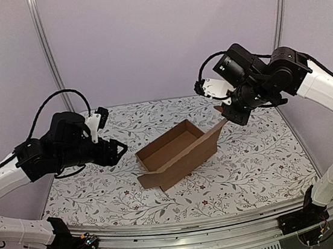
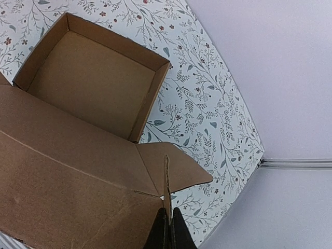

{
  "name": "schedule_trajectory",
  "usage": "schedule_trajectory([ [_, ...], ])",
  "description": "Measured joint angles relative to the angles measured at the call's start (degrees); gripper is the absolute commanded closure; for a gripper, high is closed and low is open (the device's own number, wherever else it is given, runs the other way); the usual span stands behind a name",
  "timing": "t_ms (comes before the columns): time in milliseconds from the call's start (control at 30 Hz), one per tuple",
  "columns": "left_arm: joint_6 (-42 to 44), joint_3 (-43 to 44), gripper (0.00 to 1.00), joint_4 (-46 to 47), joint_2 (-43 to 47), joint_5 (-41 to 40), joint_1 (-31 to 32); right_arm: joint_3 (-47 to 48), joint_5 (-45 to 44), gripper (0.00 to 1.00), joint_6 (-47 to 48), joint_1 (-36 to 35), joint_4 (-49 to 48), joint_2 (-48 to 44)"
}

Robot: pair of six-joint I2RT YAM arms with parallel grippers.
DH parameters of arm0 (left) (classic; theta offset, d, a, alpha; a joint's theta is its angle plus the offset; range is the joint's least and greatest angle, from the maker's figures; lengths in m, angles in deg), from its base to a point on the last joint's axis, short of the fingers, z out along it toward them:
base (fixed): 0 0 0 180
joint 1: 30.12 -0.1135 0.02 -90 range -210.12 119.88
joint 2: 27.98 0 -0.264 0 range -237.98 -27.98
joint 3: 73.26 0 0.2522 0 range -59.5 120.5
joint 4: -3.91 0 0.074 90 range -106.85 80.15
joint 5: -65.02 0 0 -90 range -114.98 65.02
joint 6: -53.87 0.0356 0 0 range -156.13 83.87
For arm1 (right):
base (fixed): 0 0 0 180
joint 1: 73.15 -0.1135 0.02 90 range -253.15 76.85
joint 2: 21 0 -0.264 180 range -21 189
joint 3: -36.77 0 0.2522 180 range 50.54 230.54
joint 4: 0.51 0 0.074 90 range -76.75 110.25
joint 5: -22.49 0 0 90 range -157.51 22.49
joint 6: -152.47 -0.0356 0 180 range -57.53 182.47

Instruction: Fold the paper box

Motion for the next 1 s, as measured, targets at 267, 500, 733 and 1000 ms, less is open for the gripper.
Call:
schedule_trajectory([
  [267, -0.1, 0.0, 0.26, 0.0, 0.0, 1.3, 0.0, 1.8, 3.0, 1.0, 11.3, 2.8, -0.5, -1.9],
  [500, -0.2, 0.3, 0.26, 0.2, -1.0, 2.7, 0.0, 1.2, 12.1, 1.0, 18.3, 6.1, -0.3, -7.6],
  [733, 0.0, 3.7, 0.27, 1.0, -5.7, 4.6, 0.0, 1.2, 20.9, 1.0, 24.6, 9.6, 2.3, -9.2],
  [1000, 0.0, 5.3, 0.26, 2.5, -9.1, 6.0, 0.4, 7.1, 19.7, 1.0, 31.5, 11.2, 2.8, -0.5],
])
